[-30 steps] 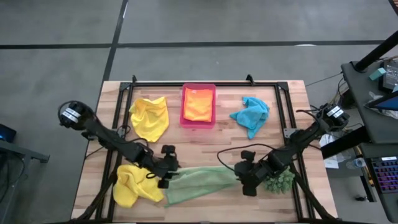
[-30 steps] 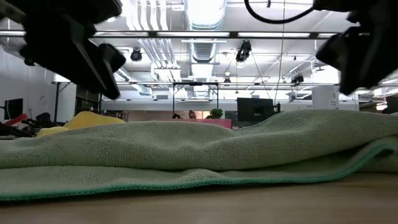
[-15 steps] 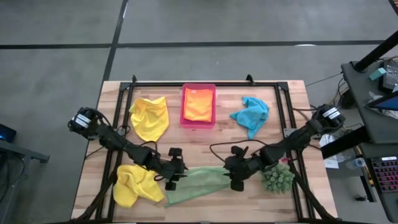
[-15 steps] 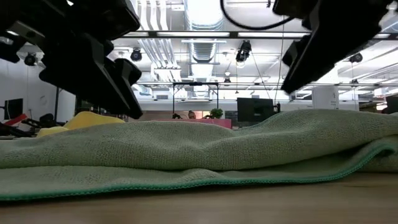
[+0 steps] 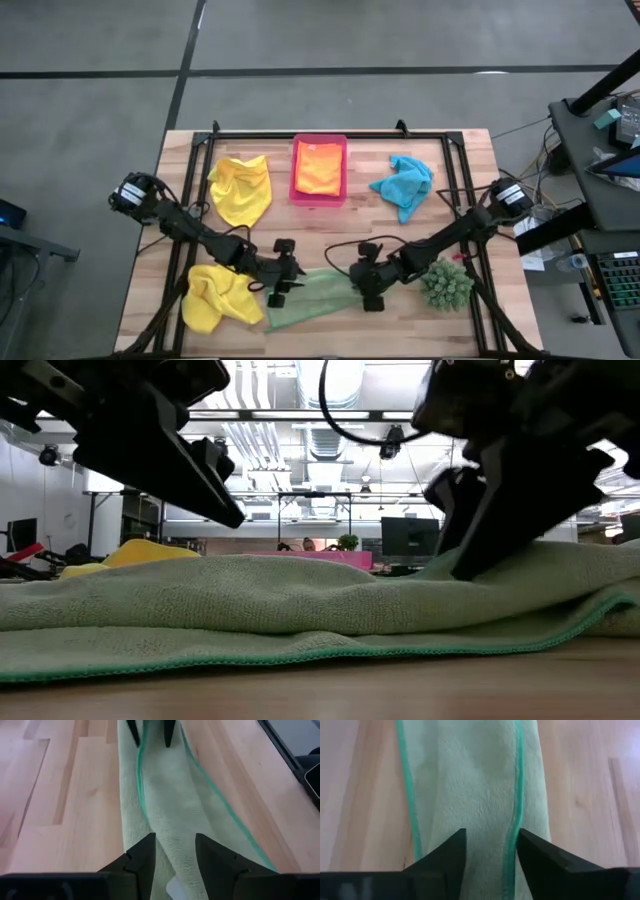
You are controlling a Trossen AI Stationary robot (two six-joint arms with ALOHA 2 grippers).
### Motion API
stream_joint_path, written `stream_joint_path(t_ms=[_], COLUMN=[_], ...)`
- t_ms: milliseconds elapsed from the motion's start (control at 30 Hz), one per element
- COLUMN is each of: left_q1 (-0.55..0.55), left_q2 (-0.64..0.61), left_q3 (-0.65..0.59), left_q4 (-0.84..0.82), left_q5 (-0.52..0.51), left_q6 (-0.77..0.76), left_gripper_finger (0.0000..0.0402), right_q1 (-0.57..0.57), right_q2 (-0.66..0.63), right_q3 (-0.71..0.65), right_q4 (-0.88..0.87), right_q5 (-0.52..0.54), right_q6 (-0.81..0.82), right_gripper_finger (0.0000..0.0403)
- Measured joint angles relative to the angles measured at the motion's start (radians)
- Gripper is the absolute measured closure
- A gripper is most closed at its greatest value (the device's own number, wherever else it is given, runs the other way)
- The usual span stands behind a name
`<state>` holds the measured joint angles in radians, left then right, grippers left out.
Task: Fold microfiber towels
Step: Fold the green towel
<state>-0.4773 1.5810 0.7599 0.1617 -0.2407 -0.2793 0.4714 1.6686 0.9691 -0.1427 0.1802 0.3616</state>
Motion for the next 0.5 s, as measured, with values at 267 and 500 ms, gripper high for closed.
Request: stream_joint_path(t_ms=[267, 500], left_q1=[0.02, 0.049], left_q2=[0.002, 0.002], left_q3=[0.0, 0.0], left_q4=[0.077, 0.241], left_q5=[0.0, 0.001], left_q6=[0.039, 0.155], left_gripper_finger=[0.0279, 0.0278], right_q1=[0.026, 0.119], right_q2=[-0.001, -0.002], right_q3=[0.076, 0.148], right_q4=[-0.132, -0.221], right_q5=[-0.004, 0.038], right_q6=[-0.091, -0.236], right_gripper_finger=[0.0358, 0.0394])
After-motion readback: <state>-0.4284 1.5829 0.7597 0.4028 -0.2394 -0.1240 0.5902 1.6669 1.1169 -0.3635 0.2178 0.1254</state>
